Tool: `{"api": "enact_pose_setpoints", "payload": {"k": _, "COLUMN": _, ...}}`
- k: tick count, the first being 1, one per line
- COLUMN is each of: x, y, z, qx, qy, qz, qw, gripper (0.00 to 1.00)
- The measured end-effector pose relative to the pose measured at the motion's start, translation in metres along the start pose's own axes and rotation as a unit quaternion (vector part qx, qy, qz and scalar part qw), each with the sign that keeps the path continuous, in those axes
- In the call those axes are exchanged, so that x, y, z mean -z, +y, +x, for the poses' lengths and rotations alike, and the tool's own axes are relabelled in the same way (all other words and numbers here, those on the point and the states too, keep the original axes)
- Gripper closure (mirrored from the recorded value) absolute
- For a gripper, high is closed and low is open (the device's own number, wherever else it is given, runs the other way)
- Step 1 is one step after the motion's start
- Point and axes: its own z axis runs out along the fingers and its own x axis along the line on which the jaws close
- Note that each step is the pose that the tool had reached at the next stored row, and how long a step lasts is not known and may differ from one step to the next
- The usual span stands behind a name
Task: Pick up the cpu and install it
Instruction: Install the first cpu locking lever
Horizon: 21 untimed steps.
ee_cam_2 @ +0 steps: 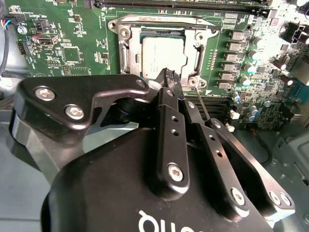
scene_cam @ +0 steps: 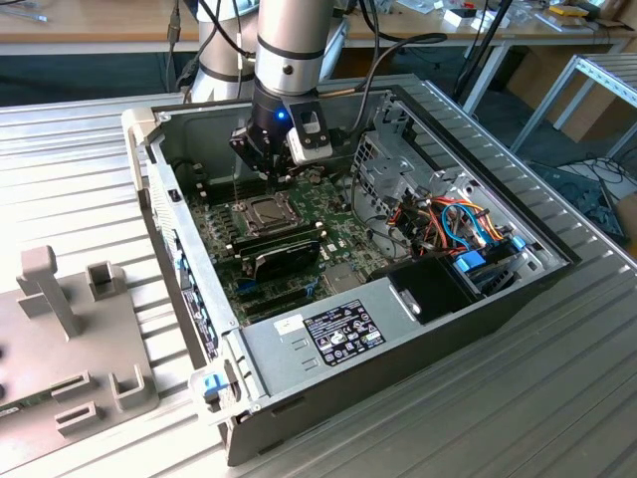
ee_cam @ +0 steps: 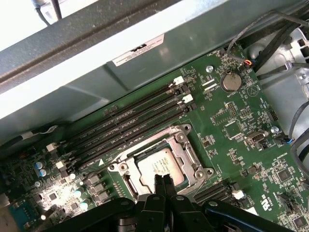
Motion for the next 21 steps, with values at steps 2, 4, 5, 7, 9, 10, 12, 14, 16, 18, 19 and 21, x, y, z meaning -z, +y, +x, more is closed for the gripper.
{"api": "enact_pose_setpoints", "payload": {"k": 2, "x": 0.0, "y": 0.0, "z": 0.0, "qx": 0.012, "qy": 0.0001, "qz": -0.0003, "qw": 0.99993, "gripper": 0.89}}
{"api": "enact_pose_setpoints", "payload": {"k": 4, "x": 0.0, "y": 0.0, "z": 0.0, "qx": 0.033, "qy": 0.0003, "qz": -0.0006, "qw": 0.99945, "gripper": 0.89}}
{"api": "enact_pose_setpoints", "payload": {"k": 5, "x": 0.0, "y": 0.0, "z": 0.0, "qx": 0.042, "qy": 0.0004, "qz": -0.0007, "qw": 0.9991, "gripper": 0.89}}
{"api": "enact_pose_setpoints", "payload": {"k": 7, "x": 0.0, "y": 0.0, "z": 0.0, "qx": 0.061, "qy": 0.0006, "qz": -0.0009, "qw": 0.99815, "gripper": 0.89}}
{"api": "enact_pose_setpoints", "payload": {"k": 9, "x": 0.0, "y": 0.0, "z": 0.0, "qx": 0.086, "qy": 0.0008, "qz": -0.0013, "qw": 0.99633, "gripper": 0.89}}
{"api": "enact_pose_setpoints", "payload": {"k": 10, "x": 0.0, "y": 0.0, "z": 0.0, "qx": 0.094, "qy": 0.0009, "qz": -0.0015, "qw": 0.99552, "gripper": 0.89}}
{"api": "enact_pose_setpoints", "payload": {"k": 12, "x": 0.0, "y": 0.0, "z": 0.0, "qx": 0.115, "qy": 0.0011, "qz": -0.0018, "qw": 0.99332, "gripper": 0.89}}
{"api": "enact_pose_setpoints", "payload": {"k": 14, "x": -0.0001, "y": 0.0, "z": 0.0, "qx": 0.134, "qy": 0.0013, "qz": -0.0021, "qw": 0.99101, "gripper": 0.89}}
{"api": "enact_pose_setpoints", "payload": {"k": 16, "x": -0.0001, "y": 0.0, "z": 0.0, "qx": 0.156, "qy": 0.0015, "qz": -0.0024, "qw": 0.98773, "gripper": 0.89}}
{"api": "enact_pose_setpoints", "payload": {"k": 18, "x": -0.0001, "y": 0.0, "z": 0.0, "qx": 0.177, "qy": 0.0017, "qz": -0.0027, "qw": 0.98428, "gripper": 0.89}}
{"api": "enact_pose_setpoints", "payload": {"k": 19, "x": -0.0001, "y": 0.0, "z": 0.0, "qx": 0.191, "qy": 0.0018, "qz": -0.0029, "qw": 0.98159, "gripper": 0.89}}
{"api": "enact_pose_setpoints", "payload": {"k": 21, "x": -0.0002, "y": 0.0, "z": 0.0, "qx": 0.211, "qy": 0.002, "qz": -0.0033, "qw": 0.97747, "gripper": 0.89}}
